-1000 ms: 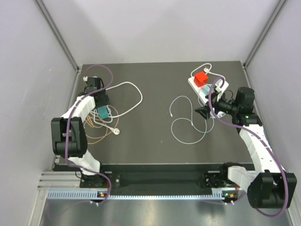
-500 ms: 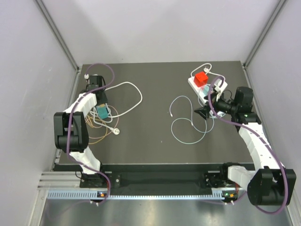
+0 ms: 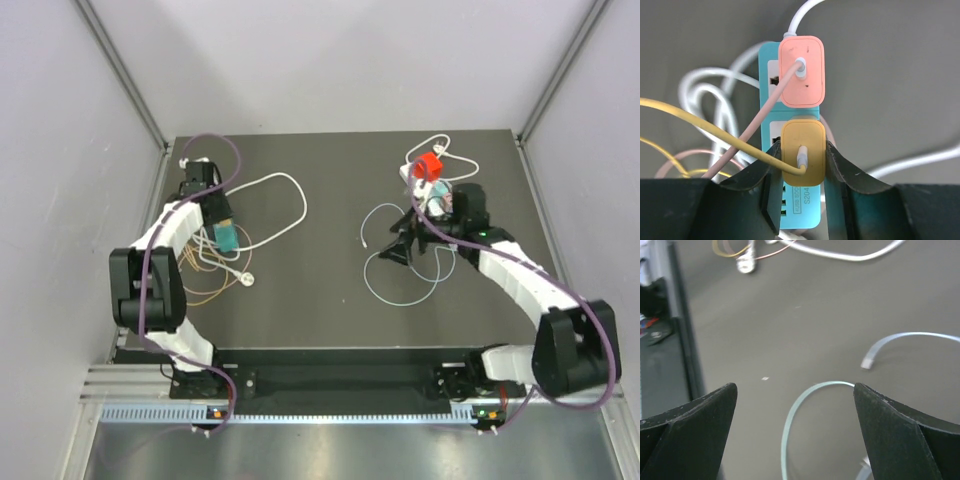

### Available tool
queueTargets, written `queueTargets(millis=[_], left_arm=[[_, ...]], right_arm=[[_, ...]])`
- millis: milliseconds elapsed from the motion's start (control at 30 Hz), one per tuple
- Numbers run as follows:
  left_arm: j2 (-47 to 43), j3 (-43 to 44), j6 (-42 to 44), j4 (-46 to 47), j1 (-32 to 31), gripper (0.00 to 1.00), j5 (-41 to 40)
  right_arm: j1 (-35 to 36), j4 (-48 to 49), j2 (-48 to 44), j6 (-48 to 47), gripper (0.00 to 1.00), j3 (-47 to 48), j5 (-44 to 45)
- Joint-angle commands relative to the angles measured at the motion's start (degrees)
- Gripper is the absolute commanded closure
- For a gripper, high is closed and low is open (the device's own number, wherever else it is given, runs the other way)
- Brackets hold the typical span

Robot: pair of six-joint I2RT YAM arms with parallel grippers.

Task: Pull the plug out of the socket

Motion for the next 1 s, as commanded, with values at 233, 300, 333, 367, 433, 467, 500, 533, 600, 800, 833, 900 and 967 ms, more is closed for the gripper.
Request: queueTargets(millis=[233,300,333,367,433,467,500,533,600,800,833,900,967], left_arm=[[-15.38,-12.83,-15.90,14.43,-7.47,1.00,18.92],[-16.97,-15.20,-19.32,17.94,-10.89,1.00,18.04],[-17.23,-15.73,-20.47,18.83,-11.95,1.00,17.34],[-17.93,-16.26,-22.83,19.36,-14.14,1.00,16.46],[-18.81,-17.84,-25.30,20.85,-16.95,1.00,13.57],[-19.08,-18.20,-28.10,20.86,-18.10,1.00,11.73],[-19.52,-19.16,-29.43,22.43,-19.16,1.00,9.88],[-19.87,-19.69,-30.66,23.66,-21.17,1.00,7.43],[-20.49,-21.00,-34.61,24.55,-23.11,1.00,3.20],[-19.35,-21.63,-41.65,27.45,-28.83,1.00,-4.54],[-19.00,-21.45,-42.18,27.63,-29.88,1.00,-5.07],[-17.94,-20.41,-43.41,27.63,-30.94,1.00,-7.18],[-16.98,-19.61,-44.56,27.98,-32.26,1.00,-8.06]], right_arm=[[14.06,15.18,16.70,26.15,0.00,8.60,5.64],[15.21,19.32,19.25,33.25,0.00,9.30,10.20],[16.26,22.20,20.22,35.30,0.00,9.83,10.93],[16.88,23.28,21.10,36.97,0.00,10.18,11.63],[18.63,24.95,23.91,39.88,0.00,11.93,12.42],[19.26,24.78,24.88,40.41,0.00,12.81,12.86],[19.78,24.61,26.81,41.90,0.00,13.61,13.82],[20.48,25.04,27.70,42.95,0.00,14.75,14.18],[21.19,25.66,29.89,45.76,0.00,15.28,15.67],[22.69,25.40,31.75,46.48,0.00,15.46,17.70],[23.30,25.22,31.66,46.22,0.00,15.20,18.05],[24.35,25.22,31.40,45.34,0.00,14.85,19.01],[24.71,24.61,31.31,44.73,0.00,14.93,20.59]])
